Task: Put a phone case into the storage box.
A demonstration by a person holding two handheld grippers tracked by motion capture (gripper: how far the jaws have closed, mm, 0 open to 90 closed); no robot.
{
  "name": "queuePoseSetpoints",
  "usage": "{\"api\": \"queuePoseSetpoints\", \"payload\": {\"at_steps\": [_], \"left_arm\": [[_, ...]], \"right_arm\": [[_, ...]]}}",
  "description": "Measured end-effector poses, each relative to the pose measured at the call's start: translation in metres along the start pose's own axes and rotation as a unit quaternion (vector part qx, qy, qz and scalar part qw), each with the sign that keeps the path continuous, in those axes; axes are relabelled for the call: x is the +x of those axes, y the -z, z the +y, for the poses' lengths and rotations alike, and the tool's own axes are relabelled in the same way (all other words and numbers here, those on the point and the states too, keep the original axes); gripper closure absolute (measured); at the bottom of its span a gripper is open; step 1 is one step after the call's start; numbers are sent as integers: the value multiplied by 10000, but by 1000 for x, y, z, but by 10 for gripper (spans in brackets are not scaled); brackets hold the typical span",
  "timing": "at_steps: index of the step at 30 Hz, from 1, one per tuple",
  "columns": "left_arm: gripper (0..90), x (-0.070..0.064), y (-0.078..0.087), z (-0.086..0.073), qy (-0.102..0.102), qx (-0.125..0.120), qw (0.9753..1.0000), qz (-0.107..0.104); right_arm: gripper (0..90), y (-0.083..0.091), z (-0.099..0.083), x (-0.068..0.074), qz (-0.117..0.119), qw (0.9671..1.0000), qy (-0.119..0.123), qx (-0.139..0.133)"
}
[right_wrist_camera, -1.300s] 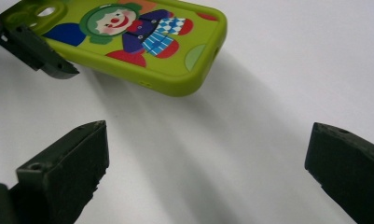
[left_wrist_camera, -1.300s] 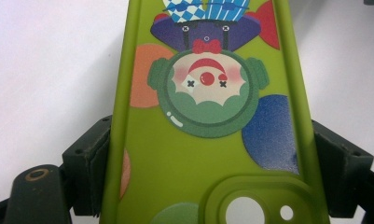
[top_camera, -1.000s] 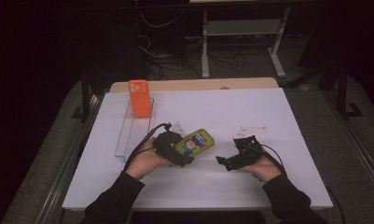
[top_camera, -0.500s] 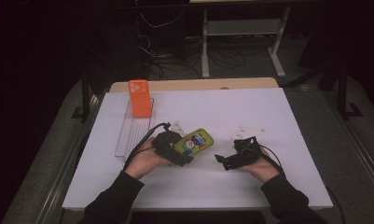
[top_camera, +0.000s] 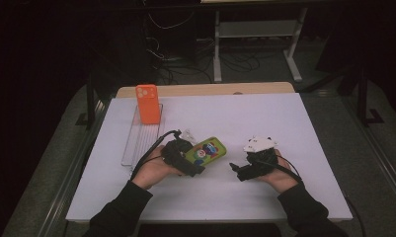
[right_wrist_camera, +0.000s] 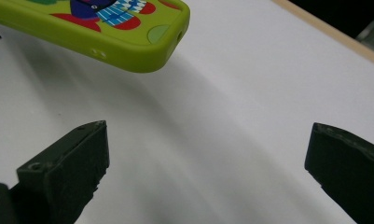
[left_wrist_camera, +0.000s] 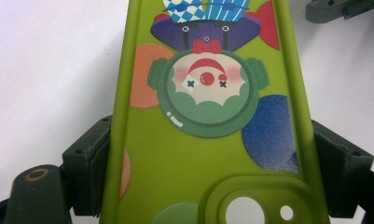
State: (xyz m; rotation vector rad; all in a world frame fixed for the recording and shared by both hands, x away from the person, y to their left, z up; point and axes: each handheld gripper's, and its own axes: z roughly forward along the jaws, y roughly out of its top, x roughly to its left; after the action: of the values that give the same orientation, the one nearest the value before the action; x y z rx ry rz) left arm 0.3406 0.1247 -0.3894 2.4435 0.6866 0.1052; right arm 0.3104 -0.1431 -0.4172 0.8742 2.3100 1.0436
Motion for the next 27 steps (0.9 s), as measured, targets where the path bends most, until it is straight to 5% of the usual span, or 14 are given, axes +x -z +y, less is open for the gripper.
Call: {"api": "queuePoseSetpoints", "payload": {"at_steps": [4, 6, 8, 12, 18, 23, 27], "left_arm": [[156, 0, 1, 0, 14, -9, 10000, 10], [156, -2, -1, 0, 176, -133, 9998, 0], [155, 1, 0, 0, -9, 23, 10000, 1], [155, 0, 0, 0, 8, 31, 10000, -18], [156, 1, 0, 0, -51, 44, 10000, 2], [156, 0, -1, 0, -28, 20, 10000, 12], [155, 1, 0, 0, -68, 67, 10000, -7]], "right_arm": [[0, 1, 1, 4, -169, 9995, 258, -21], [0, 1, 1, 6, -245, 9988, 425, -38], [0, 1, 1, 7, -332, 9979, 550, -24], [0, 0, 1, 11, -530, 9946, 888, -60], [0, 2, 2, 18, -846, 9860, 1436, -102], [0, 2, 2, 22, -1131, 9722, 2045, -120], [0, 1, 2, 27, -1249, 9645, 2326, -109]]}}
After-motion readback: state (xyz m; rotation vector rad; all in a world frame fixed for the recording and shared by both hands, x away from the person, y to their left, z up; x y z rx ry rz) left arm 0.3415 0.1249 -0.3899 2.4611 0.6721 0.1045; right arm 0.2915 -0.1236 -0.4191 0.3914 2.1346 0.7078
